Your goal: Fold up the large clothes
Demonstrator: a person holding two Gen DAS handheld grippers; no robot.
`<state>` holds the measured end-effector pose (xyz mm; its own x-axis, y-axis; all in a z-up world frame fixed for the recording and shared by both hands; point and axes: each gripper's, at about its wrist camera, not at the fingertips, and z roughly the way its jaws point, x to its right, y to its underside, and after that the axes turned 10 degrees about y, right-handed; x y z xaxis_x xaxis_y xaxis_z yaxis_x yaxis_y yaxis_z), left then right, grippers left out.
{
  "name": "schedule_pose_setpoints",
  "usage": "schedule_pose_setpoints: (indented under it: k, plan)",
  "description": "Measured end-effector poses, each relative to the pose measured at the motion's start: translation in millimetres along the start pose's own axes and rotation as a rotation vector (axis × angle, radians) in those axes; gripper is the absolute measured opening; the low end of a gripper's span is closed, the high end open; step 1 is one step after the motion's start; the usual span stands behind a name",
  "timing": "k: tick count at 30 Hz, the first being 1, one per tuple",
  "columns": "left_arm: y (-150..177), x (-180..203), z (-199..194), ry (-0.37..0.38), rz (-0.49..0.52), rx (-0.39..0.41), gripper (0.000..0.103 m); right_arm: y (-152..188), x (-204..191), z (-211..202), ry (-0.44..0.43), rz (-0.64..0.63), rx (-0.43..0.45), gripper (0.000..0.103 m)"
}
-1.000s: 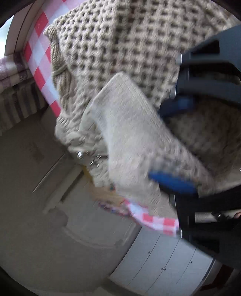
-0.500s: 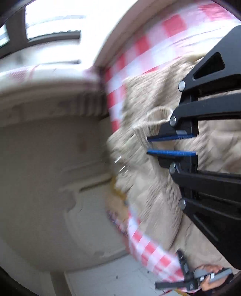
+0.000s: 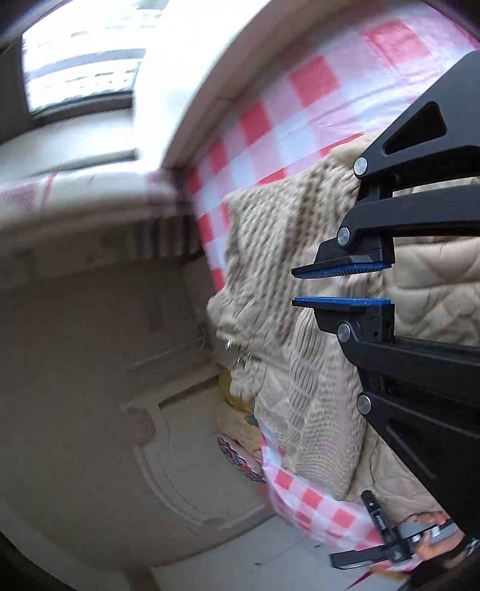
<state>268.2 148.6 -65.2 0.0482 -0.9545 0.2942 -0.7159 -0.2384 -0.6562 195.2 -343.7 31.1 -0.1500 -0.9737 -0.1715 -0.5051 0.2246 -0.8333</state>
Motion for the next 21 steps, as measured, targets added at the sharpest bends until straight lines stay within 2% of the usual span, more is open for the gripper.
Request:
schedule_pose_setpoints:
  k: [3,5,6,7,8,10,12,14,16,17,19,21]
  plan:
    - [0,-1,0,0.002,0.000,-0.001,0.098,-9,-25,5,-0.029,-0.073,-0.021,0.018]
    - [0,-1,0,0.002,-0.001,0.000,0.098,-12,-42,19,-0.053,-0.128,-0.107,0.022]
    - [0,0,0,0.002,-0.001,0.000,0.098,-11,-52,30,-0.067,-0.167,-0.168,0.037]
    - [0,-1,0,0.003,-0.002,-0.001,0.098,-12,-61,31,-0.080,-0.189,-0.191,0.080]
    - [0,-1,0,0.005,-0.002,-0.001,0.098,-10,-70,29,-0.084,-0.213,-0.167,0.091]
    - [1,0,0,0.006,-0.004,0.000,0.098,-9,-80,18,-0.076,-0.240,-0.065,0.091]
    - [0,-1,1,0.008,-0.005,-0.002,0.098,-11,-88,15,-0.094,-0.230,-0.020,0.091]
    - [0,-1,2,0.010,-0.005,-0.006,0.098,-11,-96,24,-0.099,-0.236,-0.040,0.088]
    - [0,-1,2,0.011,-0.006,-0.006,0.098,-5,-104,37,-0.056,-0.283,-0.082,0.074]
    - [0,-1,1,0.012,-0.008,-0.004,0.098,-2,-105,37,-0.056,-0.287,-0.092,0.073]
    - [0,-2,1,0.013,-0.014,-0.002,0.098,3,-95,29,-0.071,-0.245,-0.088,0.073]
    - [1,-3,1,0.014,-0.018,-0.002,0.098,11,-67,13,-0.068,-0.119,-0.054,0.073]
